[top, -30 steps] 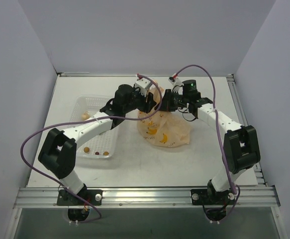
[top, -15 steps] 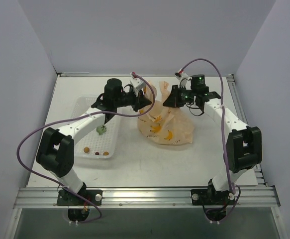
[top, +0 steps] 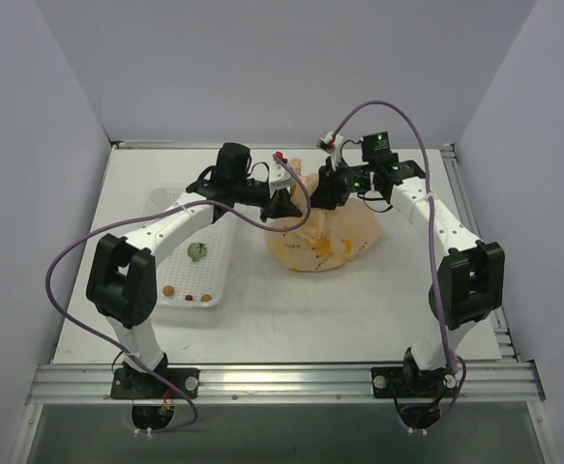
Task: Place the fake fruits into the plastic bag and tie a complex knot
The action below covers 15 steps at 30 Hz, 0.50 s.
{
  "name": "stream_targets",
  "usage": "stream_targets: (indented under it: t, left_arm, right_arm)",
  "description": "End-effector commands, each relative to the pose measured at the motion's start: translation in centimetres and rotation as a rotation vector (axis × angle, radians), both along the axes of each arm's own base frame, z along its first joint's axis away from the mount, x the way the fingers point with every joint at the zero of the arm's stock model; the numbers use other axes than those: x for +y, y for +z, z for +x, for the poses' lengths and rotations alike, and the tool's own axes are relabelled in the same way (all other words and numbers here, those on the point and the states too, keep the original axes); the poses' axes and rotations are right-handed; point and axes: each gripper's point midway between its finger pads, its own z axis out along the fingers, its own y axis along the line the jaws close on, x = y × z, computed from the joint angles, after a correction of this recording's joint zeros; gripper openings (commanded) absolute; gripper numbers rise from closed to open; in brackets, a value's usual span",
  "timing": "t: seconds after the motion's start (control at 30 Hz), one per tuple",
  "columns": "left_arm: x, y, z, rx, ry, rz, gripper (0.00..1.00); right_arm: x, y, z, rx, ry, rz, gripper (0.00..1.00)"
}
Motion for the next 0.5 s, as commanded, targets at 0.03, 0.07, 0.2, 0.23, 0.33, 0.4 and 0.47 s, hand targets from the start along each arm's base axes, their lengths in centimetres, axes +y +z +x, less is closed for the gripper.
stream_targets:
  t: [0.03,0.07,0.2,0.23,0.33,0.4,0.47]
  left_arm:
    - [-0.1,1.0,-0.2,-0.057,-0.075,-0.018,0.00]
    - [-0.1,0.9,-0.3,-0.061,-0.085,-0.022,0.00]
    - [-0.3,0.5,-0.1,-0.059,-0.092,-0.017,0.00]
    - [-0.4,0.6,-0.1,-0.059,-0.094,-0.016,0.00]
    - [-0.7,0.6,0.3,-0.046,-0.095,-0.017,0.00]
    - [-1.0,0.4,0.3,-0.026,-0.099,-0.018,0.00]
    - [-1.3,0.6,0.2,-0.035,-0.110,-0.022,0.00]
  right_arm:
    - [0.5,1.5,-3.1,-0.076,0.178,0.026,0.30]
    - [0.6,1.7,-3.4,-0.077,0.192,0.034,0.31]
    - [0.7,2.2,-4.2,-0.093,0.229,0.048,0.45]
    - [0.7,2.2,-4.4,-0.092,0.235,0.046,0.47]
    - [1.1,2.1,-4.7,-0.113,0.265,0.041,0.54]
    - [1.2,2.0,-4.7,-0.121,0.274,0.037,0.55]
    - [1.4,2.0,-4.5,-0.127,0.279,0.034,0.51]
